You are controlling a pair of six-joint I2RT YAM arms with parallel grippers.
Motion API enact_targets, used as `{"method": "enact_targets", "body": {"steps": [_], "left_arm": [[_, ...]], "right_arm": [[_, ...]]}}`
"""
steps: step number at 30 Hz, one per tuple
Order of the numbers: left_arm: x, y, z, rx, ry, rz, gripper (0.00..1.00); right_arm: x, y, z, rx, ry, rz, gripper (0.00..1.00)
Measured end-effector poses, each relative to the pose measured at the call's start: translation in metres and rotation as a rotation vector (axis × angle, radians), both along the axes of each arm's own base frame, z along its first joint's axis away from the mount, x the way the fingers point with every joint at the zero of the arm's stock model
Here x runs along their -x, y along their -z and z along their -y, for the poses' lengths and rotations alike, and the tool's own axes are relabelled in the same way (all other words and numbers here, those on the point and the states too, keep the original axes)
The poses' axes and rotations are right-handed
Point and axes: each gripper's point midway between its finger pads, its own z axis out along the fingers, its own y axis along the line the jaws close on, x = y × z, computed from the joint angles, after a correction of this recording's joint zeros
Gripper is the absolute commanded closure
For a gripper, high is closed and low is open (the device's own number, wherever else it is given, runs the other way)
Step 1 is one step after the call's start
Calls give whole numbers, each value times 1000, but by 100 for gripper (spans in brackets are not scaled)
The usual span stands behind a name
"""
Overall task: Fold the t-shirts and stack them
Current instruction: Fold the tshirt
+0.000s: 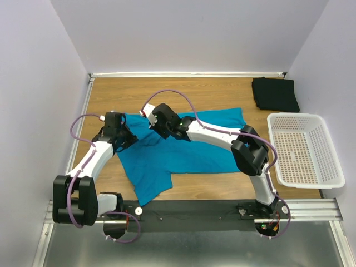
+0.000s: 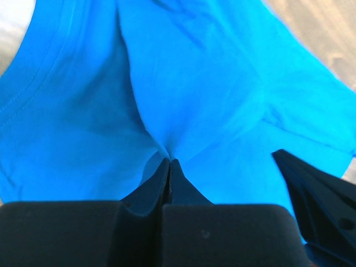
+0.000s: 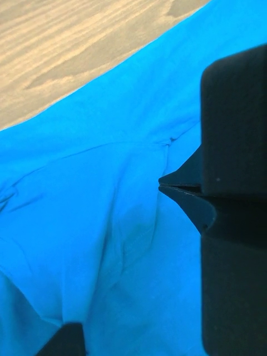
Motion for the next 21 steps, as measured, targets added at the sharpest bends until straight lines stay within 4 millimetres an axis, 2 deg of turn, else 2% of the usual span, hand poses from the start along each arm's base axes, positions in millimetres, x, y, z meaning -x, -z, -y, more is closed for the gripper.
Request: {"method": "enact_targets", "body": {"steps": [6,10,15,17,20,21], "left_arm": [[20,30,5,42,-9,-78,100],[26,36,9,74,-11,-95,100],[25,32,15,113,-10,-87,99],[25,26,16,128,-16,-72,99],[23,14,17,140,-25,-36,92],[23,11,17,143,-27,-25,85]], "right_arm": [[5,12,6,13,23,-31,94],[5,17,11,17,54,-42,94],[1,18,15,6,106,-48,85],[-2,18,18,-1,131,-54,78],[-10,17,24,-12,174,-59,71],[-12,18,26,-17,189,-64,66]]}}
